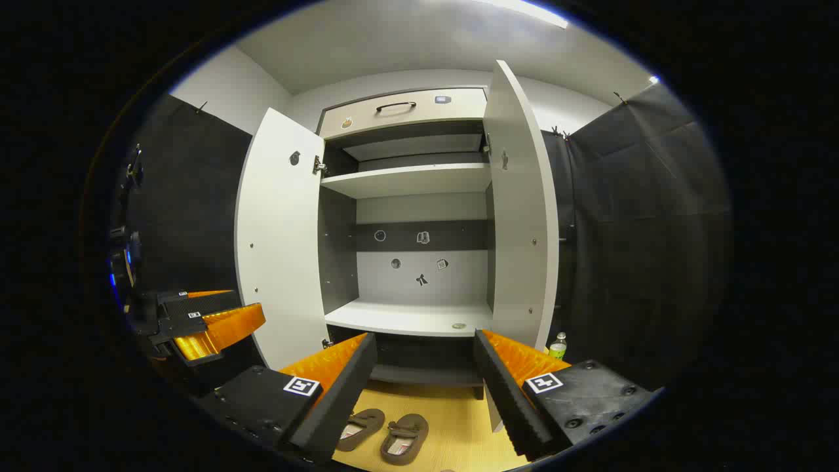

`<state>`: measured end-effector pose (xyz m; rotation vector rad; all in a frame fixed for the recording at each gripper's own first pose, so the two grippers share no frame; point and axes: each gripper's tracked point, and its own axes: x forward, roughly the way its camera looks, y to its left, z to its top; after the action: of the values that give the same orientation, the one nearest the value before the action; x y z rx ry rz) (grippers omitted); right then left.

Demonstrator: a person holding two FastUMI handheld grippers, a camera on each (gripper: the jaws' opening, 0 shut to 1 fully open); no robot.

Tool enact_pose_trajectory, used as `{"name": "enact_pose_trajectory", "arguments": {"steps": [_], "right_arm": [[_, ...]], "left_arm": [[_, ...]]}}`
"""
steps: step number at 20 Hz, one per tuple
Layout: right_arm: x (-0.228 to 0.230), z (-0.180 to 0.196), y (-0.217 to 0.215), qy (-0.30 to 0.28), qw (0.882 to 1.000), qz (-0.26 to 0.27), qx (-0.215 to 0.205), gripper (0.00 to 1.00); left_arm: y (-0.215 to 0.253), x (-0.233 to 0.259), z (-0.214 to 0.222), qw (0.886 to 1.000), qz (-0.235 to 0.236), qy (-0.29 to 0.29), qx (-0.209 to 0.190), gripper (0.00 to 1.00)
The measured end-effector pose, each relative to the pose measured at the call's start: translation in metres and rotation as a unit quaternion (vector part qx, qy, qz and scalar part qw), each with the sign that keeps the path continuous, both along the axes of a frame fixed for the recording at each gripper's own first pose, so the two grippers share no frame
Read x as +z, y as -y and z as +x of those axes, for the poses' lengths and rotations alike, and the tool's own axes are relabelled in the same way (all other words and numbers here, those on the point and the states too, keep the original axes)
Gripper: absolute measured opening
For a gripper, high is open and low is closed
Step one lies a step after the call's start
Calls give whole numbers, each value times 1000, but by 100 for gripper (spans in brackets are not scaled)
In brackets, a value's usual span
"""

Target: Grab one shoe with the right hand and put it into the shoe cabinet, grab the other shoe with the left hand and put it into the shoe cabinet; then close the right door with the right hand and the left door with the left hand.

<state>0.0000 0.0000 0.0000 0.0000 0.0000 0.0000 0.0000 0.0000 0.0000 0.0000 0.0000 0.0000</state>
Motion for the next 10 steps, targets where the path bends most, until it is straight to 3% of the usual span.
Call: {"name": "enact_pose_trajectory", "arguments": {"steps": [10], "right_arm": [[1,2,-1,-2,1000,11,-4,98]], "left_arm": [[5,-2,0,1000,11,4,-12,98]]}}
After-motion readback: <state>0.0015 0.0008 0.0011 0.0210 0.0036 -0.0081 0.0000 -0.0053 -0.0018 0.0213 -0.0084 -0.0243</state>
